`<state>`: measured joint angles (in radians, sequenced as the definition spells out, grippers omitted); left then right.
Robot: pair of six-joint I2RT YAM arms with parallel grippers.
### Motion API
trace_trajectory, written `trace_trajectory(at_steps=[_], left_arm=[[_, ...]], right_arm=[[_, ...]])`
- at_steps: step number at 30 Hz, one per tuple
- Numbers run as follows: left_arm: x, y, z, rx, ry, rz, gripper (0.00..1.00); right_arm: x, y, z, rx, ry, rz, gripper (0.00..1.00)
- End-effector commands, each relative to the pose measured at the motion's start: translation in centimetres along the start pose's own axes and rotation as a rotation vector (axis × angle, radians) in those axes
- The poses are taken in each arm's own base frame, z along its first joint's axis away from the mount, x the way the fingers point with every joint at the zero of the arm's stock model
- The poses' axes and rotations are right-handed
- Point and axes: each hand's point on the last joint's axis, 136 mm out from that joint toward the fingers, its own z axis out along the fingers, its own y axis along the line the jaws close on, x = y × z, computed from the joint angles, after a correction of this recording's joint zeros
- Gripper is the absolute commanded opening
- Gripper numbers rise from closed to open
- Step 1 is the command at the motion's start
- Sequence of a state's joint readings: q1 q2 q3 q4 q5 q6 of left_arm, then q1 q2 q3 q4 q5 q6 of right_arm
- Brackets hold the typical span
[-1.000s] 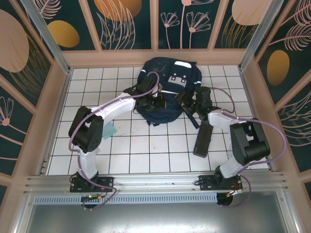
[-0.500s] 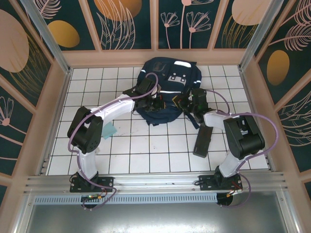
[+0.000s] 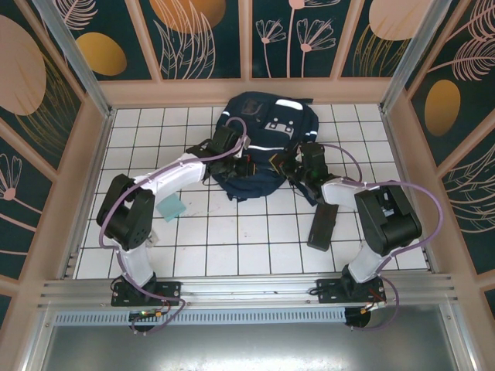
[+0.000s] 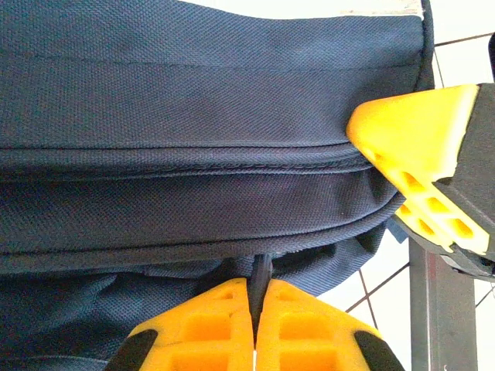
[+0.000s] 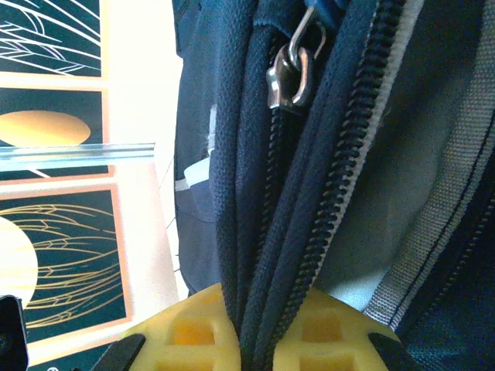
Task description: Pack the student bag
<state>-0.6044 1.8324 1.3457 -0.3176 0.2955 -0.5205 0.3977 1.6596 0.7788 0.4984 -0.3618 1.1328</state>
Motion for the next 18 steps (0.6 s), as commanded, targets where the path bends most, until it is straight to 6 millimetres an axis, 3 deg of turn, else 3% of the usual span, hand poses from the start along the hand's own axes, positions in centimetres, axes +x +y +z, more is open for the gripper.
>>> trace_trajectory(at_steps=[1, 5, 10, 13, 18], left_arm=[[-0.2, 4.5, -0.6, -0.113, 0.030, -0.023, 0.00], [-0.1, 0.9, 0.3, -0.058, 0.038, 0.055, 0.00], [-0.6, -3.0, 1.1, 0.045, -0.004, 0.052, 0.00], [-1.6, -2.5, 0.8, -0.010, -0.049, 0.050, 0.00], [-3.3, 2.2, -1.4, -0.239, -0.127, 0.038, 0.00]], right_arm=[[-2.8, 1.7, -1.1, -0.042, -0.101, -0.057, 0.00], [-1.3, 3.2, 0.2, -0.086, -0.037, -0.029, 0.00], [-0.4, 3.4, 1.1, -0.114, 0.006, 0.037, 0.00], [-0.4, 3.4, 1.2, -0.107, 0.009, 0.033, 0.00], [-1.5, 2.6, 0.1, -0.058, -0.050, -0.001, 0.00]])
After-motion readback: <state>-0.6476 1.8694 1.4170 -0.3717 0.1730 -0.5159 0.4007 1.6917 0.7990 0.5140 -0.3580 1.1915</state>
